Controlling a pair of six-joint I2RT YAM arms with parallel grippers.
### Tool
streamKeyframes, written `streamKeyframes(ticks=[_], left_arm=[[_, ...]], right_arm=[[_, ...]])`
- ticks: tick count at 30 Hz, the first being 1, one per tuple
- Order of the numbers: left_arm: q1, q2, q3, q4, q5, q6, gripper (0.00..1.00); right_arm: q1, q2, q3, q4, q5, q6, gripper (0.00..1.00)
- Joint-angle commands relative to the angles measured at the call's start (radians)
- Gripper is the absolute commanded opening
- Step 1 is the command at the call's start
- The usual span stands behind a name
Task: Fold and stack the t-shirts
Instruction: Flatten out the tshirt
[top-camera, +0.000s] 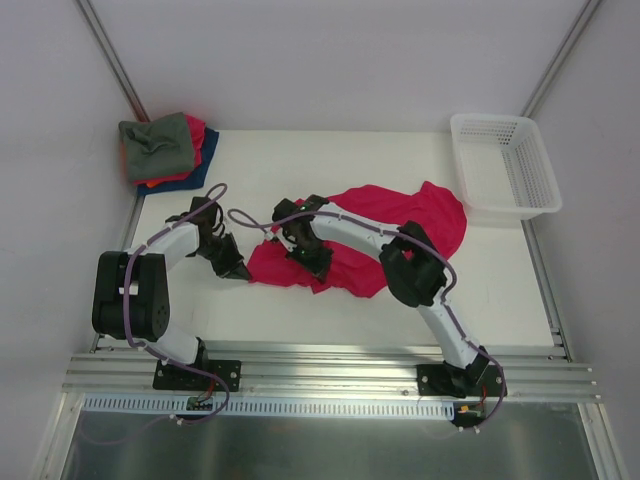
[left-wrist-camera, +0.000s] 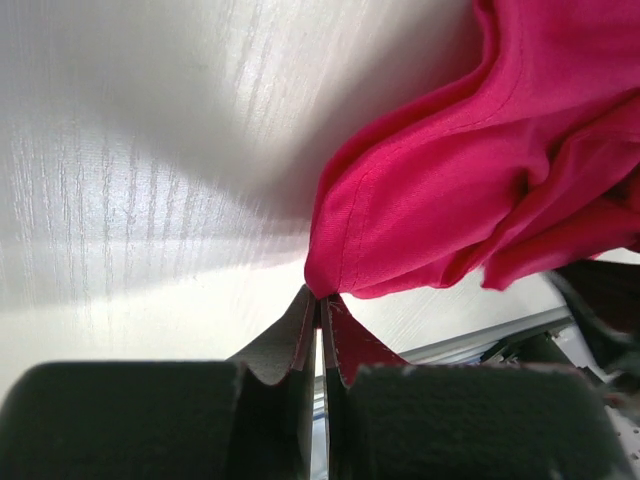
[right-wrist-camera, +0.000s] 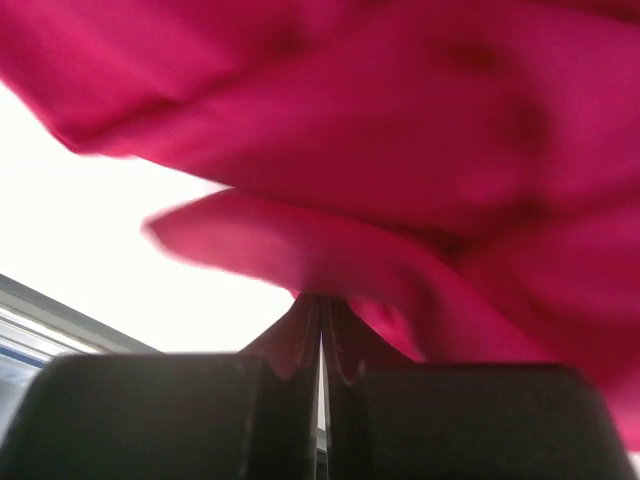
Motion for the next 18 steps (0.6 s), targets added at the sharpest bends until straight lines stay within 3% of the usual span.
streamKeyframes(ticks=[1,7,18], left_arm=[[0.009,-0.015,0.057,-0.016,0.004,0.022,0.00],[0.013,-0.021,0.205,-0.018,-0.017,0.103,0.00],[0.036,0.083,0.728,-0.047,-0.100,0.293,0.00]], right_arm=[[-0.066,-0.184,0.034,0.003,0.102,-0.051,0.01],[-0.159,-0.324,0.117,0.022,0.096,-0.083,0.01],[-0.242,-0.442,0.258,0.085,0.193,-0.181,0.01]])
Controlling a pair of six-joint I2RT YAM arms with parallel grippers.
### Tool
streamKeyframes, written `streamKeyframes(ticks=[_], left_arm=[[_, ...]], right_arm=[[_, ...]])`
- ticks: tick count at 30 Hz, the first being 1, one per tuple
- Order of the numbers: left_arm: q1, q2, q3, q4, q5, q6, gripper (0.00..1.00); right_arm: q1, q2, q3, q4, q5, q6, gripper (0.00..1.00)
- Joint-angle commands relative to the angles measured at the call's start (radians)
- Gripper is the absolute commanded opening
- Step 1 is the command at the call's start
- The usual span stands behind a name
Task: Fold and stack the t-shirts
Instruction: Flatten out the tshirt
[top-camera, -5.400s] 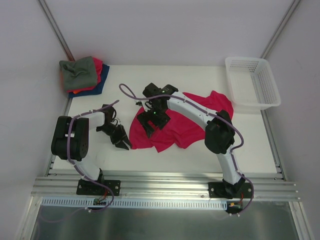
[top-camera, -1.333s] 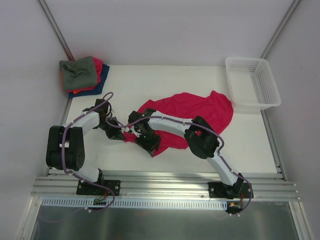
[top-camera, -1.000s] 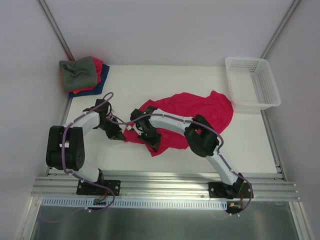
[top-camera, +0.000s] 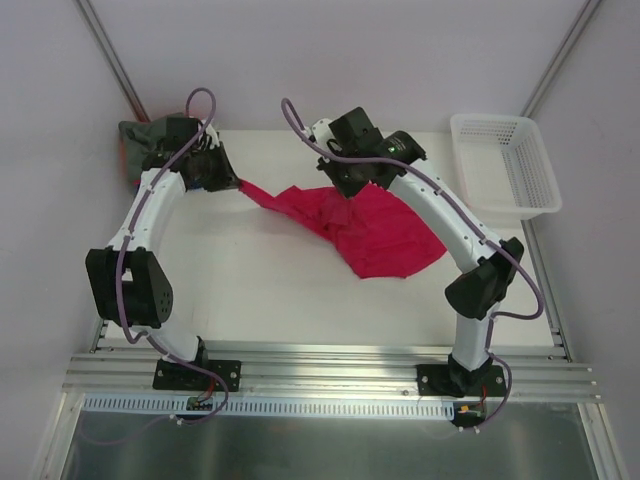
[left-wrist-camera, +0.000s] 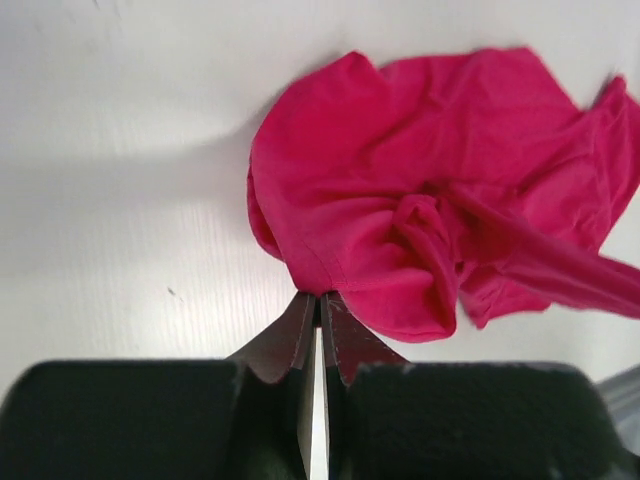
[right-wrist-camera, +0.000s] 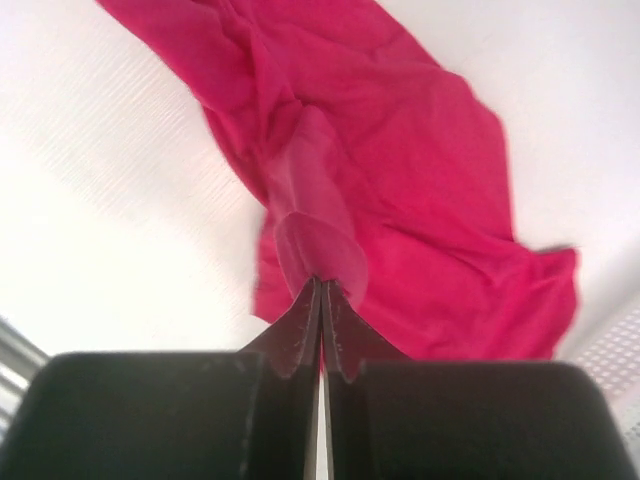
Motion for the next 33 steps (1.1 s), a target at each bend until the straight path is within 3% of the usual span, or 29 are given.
streamKeyframes(ticks=[1,17,33], left_arm=[[0.017,0.005,0.135,-0.016,-0.077,0.107,0.00],[0.023,0.009,0.658,-0.024,-0.243,0.326,0.00],[-0.038,-0.186,0.701,-0.005,-0.376,0.472,0.00]], right_arm=[[-0.041,-0.047,0.071,0.030,0.088,-0.065,0.01],[-0.334,-0.192,0.286,0.131,0.114,-0.105,0.01],[-0.351,-0.465,0.296,0.228,0.157,-0.135,0.00]])
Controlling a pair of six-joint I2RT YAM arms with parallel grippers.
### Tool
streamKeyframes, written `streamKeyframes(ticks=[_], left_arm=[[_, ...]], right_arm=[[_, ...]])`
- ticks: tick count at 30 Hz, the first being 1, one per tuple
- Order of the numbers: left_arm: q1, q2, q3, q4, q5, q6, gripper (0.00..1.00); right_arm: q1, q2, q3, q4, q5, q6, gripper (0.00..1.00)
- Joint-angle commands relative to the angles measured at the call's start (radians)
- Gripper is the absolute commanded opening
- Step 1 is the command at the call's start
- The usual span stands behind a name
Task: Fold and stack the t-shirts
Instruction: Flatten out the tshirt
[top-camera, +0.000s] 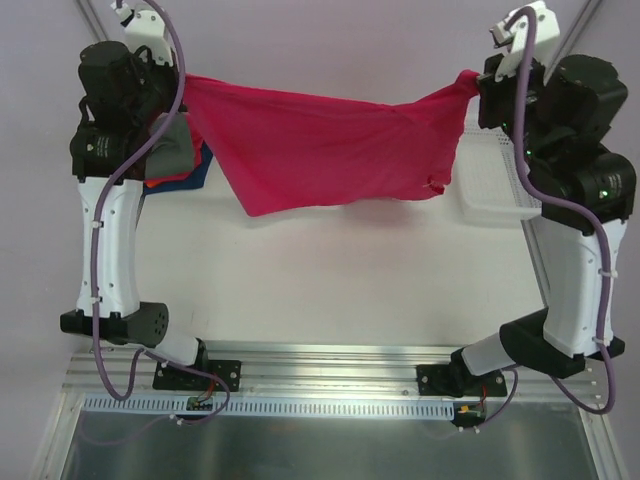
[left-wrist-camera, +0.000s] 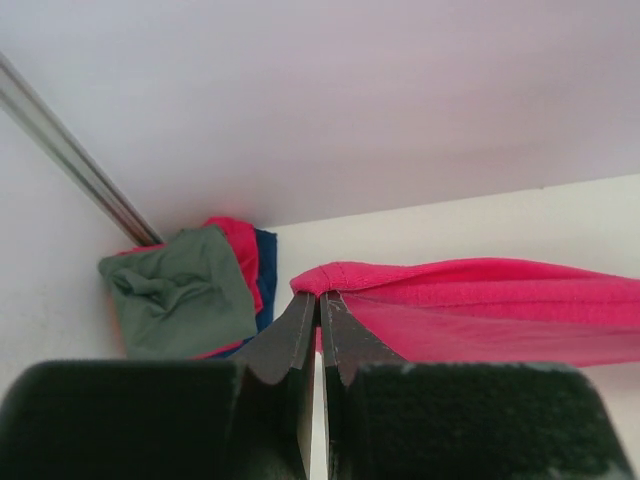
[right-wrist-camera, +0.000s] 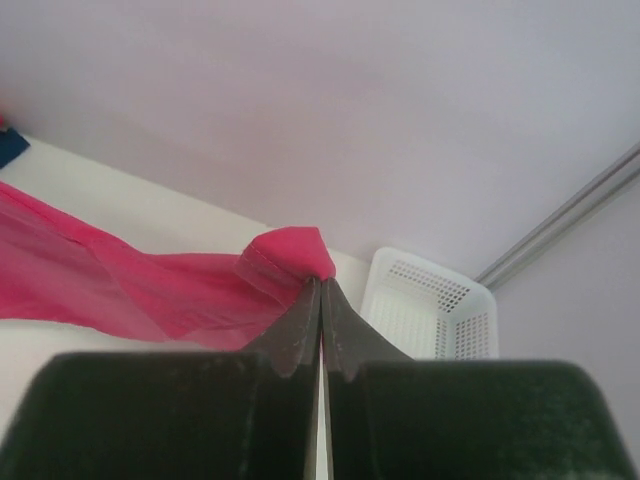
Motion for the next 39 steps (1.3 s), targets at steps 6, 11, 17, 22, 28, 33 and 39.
streamKeyframes(ticks=[6,11,17,22,28,33,39], left_arm=[[0.024,-0.189,0.023,0.055,-0.092,0.046,0.00],[0.057,-0.267,0.029,0.056,-0.073,0.023,0.00],[0.065,-0.327,0.036,0.058,-0.059,0.031,0.00],[0.065,-0.313,0.027,0.072,-0.064,0.097,0.00],[0.065,-0.221,-0.039,0.075,-0.037,0.076,0.00],[0.065,-0.170,-0.092,0.069,0.017,0.053,0.00],[0.025,-0.123,-0.087,0.058,0.013,0.077,0.00]], right_arm=[[-0.047,-0.184,0.008,0.064,0.003,0.019,0.01],[-0.113,-0.267,0.025,0.057,-0.038,0.061,0.01],[-0.173,-0.342,0.037,0.046,-0.100,0.082,0.01],[-0.187,-0.359,-0.049,0.041,-0.143,0.064,0.01],[-0.187,-0.330,-0.220,0.092,-0.189,0.087,0.01],[-0.187,-0.247,-0.320,0.046,-0.392,0.196,0.01],[-0.184,-0.163,-0.360,0.018,-0.505,0.271,0.97]])
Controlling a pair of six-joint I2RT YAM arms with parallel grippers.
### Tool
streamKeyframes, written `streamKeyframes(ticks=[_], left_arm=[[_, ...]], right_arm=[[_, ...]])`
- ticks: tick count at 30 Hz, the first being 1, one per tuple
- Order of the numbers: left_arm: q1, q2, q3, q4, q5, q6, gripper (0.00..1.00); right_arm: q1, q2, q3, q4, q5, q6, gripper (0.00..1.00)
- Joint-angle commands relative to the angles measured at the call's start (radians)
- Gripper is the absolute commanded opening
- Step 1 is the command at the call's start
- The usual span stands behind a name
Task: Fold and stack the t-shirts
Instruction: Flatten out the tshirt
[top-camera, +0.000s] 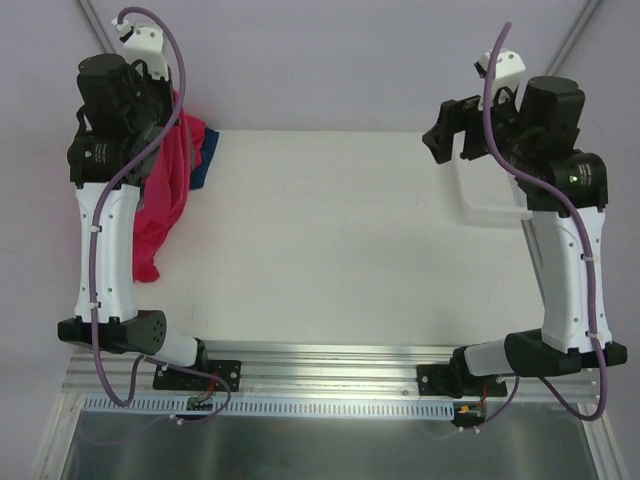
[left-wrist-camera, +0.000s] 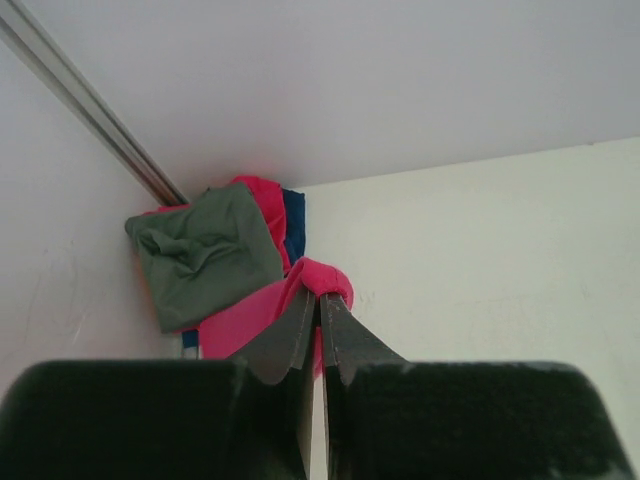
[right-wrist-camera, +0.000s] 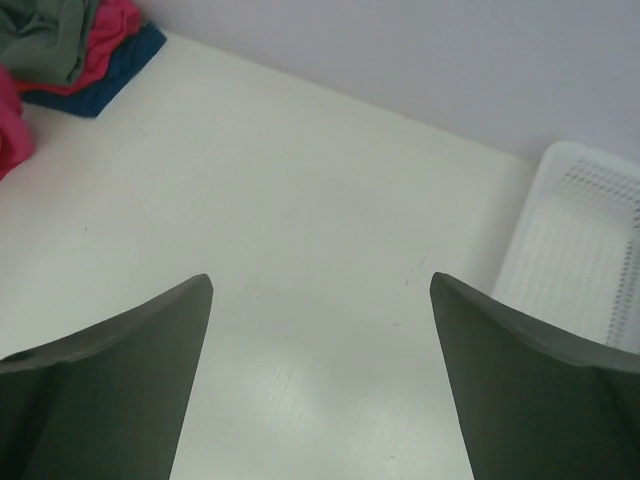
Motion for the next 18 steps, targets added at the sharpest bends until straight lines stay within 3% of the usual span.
streamKeyframes(ticks=[1,9,18], left_arm=[[-0.037,-0.032,0.029,0.063,0.017,0.020,0.00],[-0.253,0.028,0.128,0.058,-0.028,0.094,0.00],[-0.526,0.158,0.418,0.107,-0.006,0.209,0.00]], right_arm=[[-0.002,-0.011,0.007,-0.002,-0.116,0.066,0.97],[-0.007,-0.010,-0.122,0.003,-0.150,0.098,0.97],[-0.008,-0.054,-0.234,0.014,-0.128,0.109,0.97]])
